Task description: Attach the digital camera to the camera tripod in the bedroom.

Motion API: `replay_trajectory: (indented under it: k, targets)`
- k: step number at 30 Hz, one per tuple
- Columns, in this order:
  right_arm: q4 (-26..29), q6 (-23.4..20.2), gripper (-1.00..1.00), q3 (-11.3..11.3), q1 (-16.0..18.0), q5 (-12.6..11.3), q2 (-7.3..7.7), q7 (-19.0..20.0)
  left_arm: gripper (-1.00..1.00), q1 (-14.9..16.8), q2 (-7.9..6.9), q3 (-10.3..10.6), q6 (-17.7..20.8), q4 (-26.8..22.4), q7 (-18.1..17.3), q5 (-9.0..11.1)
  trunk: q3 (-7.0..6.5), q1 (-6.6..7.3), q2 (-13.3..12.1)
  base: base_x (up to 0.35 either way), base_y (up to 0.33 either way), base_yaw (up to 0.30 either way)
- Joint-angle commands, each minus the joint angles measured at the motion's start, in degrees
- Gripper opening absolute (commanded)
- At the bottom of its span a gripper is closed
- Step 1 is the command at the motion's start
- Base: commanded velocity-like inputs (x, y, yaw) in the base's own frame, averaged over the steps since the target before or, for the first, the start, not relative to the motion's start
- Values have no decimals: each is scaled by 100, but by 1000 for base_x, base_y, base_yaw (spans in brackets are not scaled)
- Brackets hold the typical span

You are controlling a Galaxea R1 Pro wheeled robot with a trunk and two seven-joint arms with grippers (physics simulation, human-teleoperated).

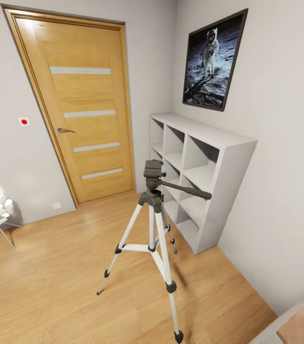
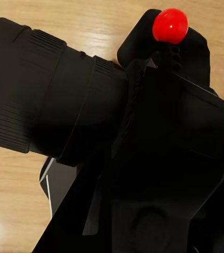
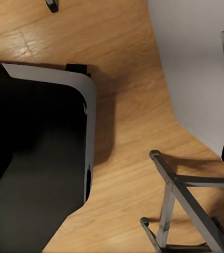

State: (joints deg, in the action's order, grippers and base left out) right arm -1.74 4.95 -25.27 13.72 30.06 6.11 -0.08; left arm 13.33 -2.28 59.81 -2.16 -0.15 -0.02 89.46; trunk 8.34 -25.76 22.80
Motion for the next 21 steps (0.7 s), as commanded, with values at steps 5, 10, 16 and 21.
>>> replay_trajectory:
  k: [5,10,16,21]
  targets:
    - [-19,30,100,-49,8,44,4,-1,-100,3,-1,48,-12,-3,20,36,58,-3,12,0,0,7]
    - [-20,32,100,-49,5,44,4,-1,-100,3,-1,48,-12,-3,19,36,104,-3,12,0,0,50]
    - [-20,32,100,-49,8,44,4,-1,-100,3,-1,49,-12,-3,19,36,159,-3,12,0,0,68]
    - [-20,32,100,-49,8,44,4,-1,-100,3,-1,48,-12,-3,20,36,206,-3,12,0,0,70]
